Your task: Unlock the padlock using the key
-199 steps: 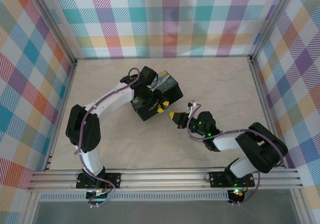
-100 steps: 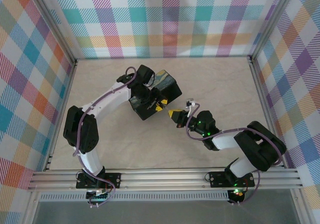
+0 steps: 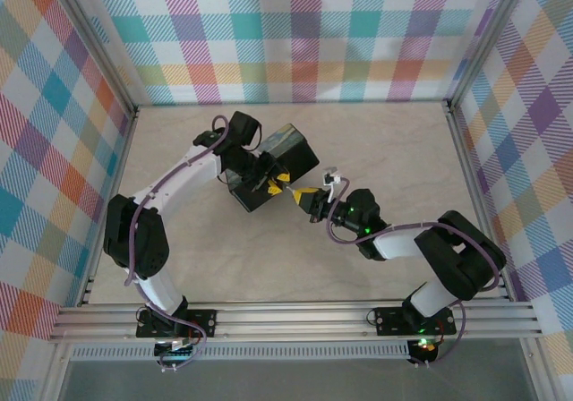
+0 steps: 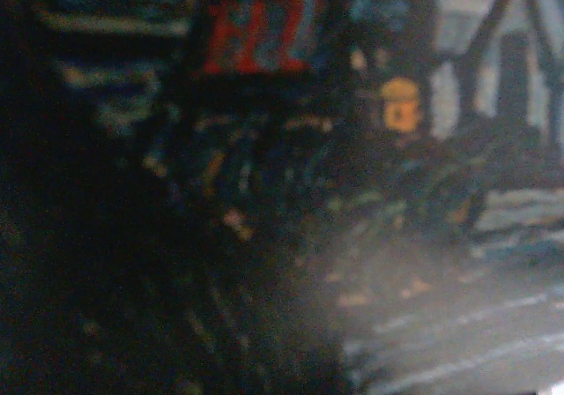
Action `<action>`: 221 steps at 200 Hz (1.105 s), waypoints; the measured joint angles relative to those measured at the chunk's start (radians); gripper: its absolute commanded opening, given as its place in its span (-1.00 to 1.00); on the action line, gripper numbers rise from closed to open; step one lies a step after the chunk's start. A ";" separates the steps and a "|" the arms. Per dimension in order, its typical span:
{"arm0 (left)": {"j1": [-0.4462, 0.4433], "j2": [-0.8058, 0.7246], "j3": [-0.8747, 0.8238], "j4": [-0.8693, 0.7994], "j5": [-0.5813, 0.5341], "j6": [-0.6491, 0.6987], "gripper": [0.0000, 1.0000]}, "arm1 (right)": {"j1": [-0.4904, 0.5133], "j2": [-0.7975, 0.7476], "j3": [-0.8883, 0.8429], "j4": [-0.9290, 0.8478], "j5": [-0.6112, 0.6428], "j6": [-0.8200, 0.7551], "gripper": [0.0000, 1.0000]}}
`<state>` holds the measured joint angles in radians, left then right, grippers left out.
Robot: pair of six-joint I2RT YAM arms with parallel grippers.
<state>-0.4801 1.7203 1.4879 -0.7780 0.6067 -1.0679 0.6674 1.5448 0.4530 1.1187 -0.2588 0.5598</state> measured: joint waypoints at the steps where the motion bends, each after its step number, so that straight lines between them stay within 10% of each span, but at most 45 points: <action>1: 0.000 0.000 0.000 0.000 0.000 0.001 -0.98 | 0.000 0.000 0.000 0.000 0.000 0.000 -1.00; 147: 0.057 -0.024 0.001 -0.031 -0.003 0.025 -0.99 | 0.034 0.035 0.110 -0.099 0.019 -0.094 -1.00; 221: 0.055 -0.026 -0.001 -0.015 -0.013 0.006 -0.99 | -0.007 0.168 0.158 0.065 -0.102 0.145 -1.00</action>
<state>-0.4248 1.6947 1.4872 -0.7929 0.5941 -1.0615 0.6601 1.7130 0.6113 1.1835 -0.3607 0.7044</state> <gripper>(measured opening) 0.272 0.042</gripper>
